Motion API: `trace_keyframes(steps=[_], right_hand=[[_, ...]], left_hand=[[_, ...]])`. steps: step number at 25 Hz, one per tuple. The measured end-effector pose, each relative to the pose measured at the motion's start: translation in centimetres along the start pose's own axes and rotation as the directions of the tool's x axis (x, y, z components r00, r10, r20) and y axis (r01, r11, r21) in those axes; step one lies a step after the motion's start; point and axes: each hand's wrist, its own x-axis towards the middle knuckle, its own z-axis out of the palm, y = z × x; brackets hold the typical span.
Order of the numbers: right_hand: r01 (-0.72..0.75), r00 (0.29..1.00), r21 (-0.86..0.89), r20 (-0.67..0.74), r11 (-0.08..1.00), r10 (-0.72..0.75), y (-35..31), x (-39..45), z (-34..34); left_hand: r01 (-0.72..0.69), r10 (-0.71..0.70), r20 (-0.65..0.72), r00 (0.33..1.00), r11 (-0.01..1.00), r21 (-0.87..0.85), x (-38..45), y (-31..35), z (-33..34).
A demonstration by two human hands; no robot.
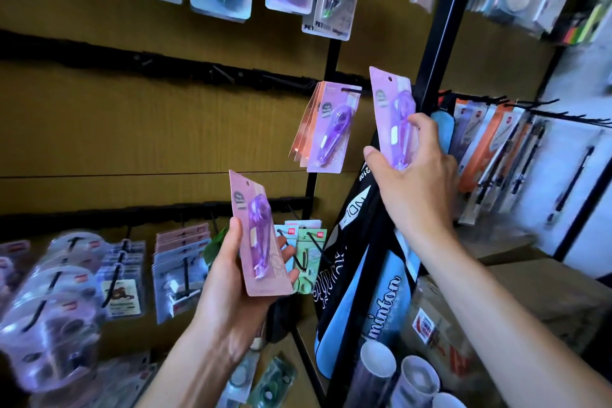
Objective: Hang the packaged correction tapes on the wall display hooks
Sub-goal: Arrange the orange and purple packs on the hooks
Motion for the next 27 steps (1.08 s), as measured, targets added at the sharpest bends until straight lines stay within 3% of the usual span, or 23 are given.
trace_keyframes(steps=[9,14,27], right_hand=[[0.066,0.997,0.007,0.029,0.998,-0.067,0.5,-2.1,-0.6],[0.0,1.0,0.033,0.021,0.999,0.0,1.3,-1.9,-0.3],[0.043,0.999,-0.005,-0.005,0.999,-0.043,0.7,-2.1,-0.3]], left_hand=[[0.002,-0.001,-0.038,0.999,0.999,0.034,-0.6,0.2,-0.9],[-0.01,0.011,-0.035,0.999,1.0,0.027,-0.9,0.3,-0.9],[0.006,-0.005,-0.049,0.999,0.999,0.036,-1.2,0.4,-1.0]])
